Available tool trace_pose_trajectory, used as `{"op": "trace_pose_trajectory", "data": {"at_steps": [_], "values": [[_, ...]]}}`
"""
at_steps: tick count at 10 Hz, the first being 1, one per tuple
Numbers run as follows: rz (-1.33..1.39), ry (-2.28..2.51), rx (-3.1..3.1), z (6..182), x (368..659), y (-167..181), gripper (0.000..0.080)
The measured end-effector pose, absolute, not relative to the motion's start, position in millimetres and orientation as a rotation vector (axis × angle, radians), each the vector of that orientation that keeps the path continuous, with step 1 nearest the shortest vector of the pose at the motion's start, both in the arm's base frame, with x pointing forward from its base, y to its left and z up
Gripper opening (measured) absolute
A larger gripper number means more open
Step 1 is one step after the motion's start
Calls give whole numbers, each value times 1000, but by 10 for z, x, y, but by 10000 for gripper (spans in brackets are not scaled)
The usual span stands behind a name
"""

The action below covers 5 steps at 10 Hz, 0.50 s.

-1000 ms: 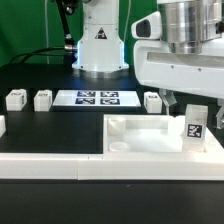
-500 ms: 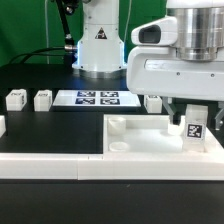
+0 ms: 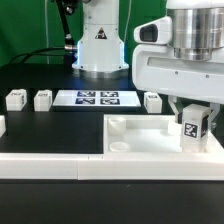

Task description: Assemble square table

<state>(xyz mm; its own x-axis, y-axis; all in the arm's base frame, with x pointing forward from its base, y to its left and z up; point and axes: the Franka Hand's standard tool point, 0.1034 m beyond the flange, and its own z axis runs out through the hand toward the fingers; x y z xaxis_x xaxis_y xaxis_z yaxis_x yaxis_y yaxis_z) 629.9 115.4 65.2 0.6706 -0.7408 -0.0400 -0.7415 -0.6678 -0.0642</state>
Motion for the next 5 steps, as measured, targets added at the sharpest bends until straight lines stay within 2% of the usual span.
{"op": "trace_pose_trajectory", "data": {"at_steps": [5], "values": [[114,2051,-2174,644,6288,1140,288]]}}
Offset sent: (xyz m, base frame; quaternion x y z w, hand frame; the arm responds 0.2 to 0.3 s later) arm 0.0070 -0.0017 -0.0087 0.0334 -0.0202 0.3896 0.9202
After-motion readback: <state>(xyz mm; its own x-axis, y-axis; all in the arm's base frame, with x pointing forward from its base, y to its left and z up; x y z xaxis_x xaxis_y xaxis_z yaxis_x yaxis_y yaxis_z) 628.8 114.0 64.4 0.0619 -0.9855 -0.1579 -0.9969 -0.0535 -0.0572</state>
